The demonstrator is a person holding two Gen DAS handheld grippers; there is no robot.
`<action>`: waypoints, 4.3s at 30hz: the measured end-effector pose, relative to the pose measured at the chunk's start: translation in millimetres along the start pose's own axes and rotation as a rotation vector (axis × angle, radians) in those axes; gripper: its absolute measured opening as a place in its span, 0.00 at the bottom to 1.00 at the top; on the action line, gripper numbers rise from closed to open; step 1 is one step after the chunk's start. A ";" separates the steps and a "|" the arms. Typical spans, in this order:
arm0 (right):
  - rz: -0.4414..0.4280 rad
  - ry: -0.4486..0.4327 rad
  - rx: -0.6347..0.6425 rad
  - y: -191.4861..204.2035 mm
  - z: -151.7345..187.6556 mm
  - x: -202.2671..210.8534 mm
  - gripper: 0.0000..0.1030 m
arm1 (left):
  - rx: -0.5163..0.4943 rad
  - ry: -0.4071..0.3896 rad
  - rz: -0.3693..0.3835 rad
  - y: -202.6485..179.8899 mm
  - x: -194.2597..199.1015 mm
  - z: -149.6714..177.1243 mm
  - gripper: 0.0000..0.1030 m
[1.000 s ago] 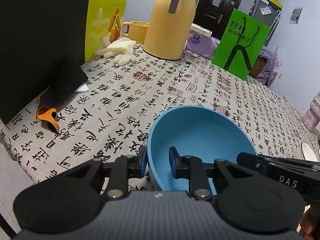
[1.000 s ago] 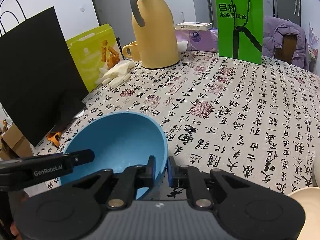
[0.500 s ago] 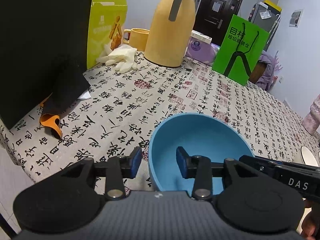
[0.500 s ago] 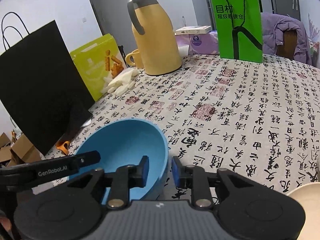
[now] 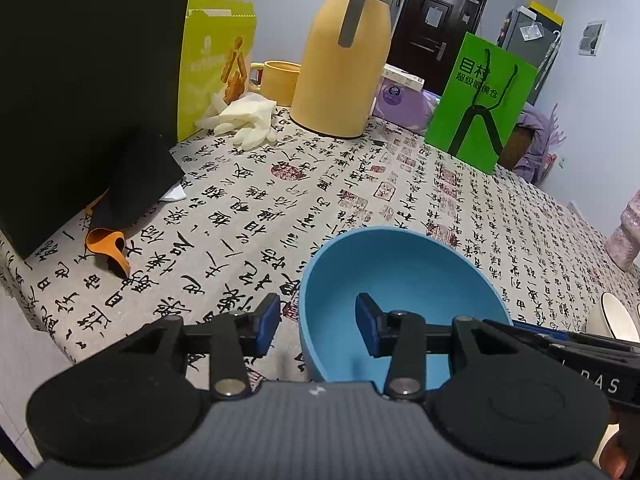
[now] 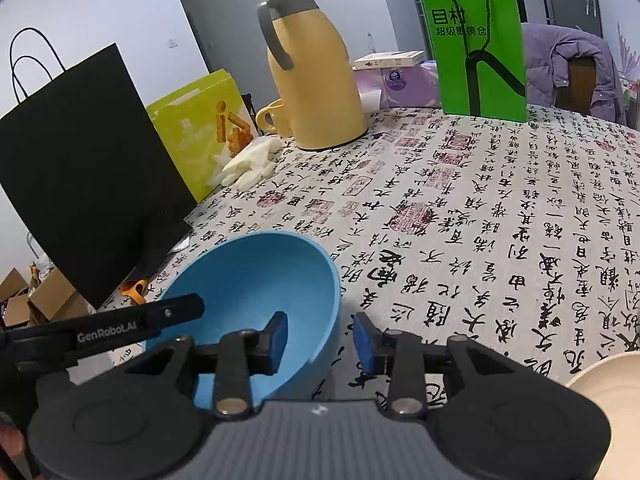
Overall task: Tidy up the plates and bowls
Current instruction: 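Lower the blue bowl onto the table and open both tools, then move both tools toward the white black-rimmed bowl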
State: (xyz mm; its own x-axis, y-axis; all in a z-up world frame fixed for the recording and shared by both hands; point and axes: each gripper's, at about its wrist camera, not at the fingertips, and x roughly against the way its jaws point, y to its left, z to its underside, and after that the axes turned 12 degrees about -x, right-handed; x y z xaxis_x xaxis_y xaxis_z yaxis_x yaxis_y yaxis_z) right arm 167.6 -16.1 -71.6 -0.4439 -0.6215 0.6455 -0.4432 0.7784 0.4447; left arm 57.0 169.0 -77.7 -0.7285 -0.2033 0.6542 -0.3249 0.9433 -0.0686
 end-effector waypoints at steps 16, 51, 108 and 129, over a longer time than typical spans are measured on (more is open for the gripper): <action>-0.034 -0.125 -0.013 -5.9 6.9 38.2 0.94 | -0.048 -0.172 -0.011 -8.2 36.8 2.3 0.86; 0.101 -0.275 -0.056 -63.6 32.5 112.0 1.00 | -0.158 -0.370 0.018 -70.3 78.2 15.1 1.00; 0.180 -0.342 -0.088 -186.6 -1.3 180.6 0.99 | -0.258 -0.313 0.198 -203.5 47.2 -8.1 1.00; 0.228 -0.259 -0.067 -235.5 -71.8 150.0 0.89 | -0.252 -0.232 0.210 -251.2 2.7 -47.8 1.00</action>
State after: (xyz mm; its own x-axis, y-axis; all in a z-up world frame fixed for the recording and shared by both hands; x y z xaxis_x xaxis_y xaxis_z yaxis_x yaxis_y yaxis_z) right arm 261.3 -286.3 -34.9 -0.7125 -0.4259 0.5576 -0.2614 0.8986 0.3524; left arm 165.5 -55.9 -22.7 -0.8896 -0.0260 0.4560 -0.0173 0.9996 0.0232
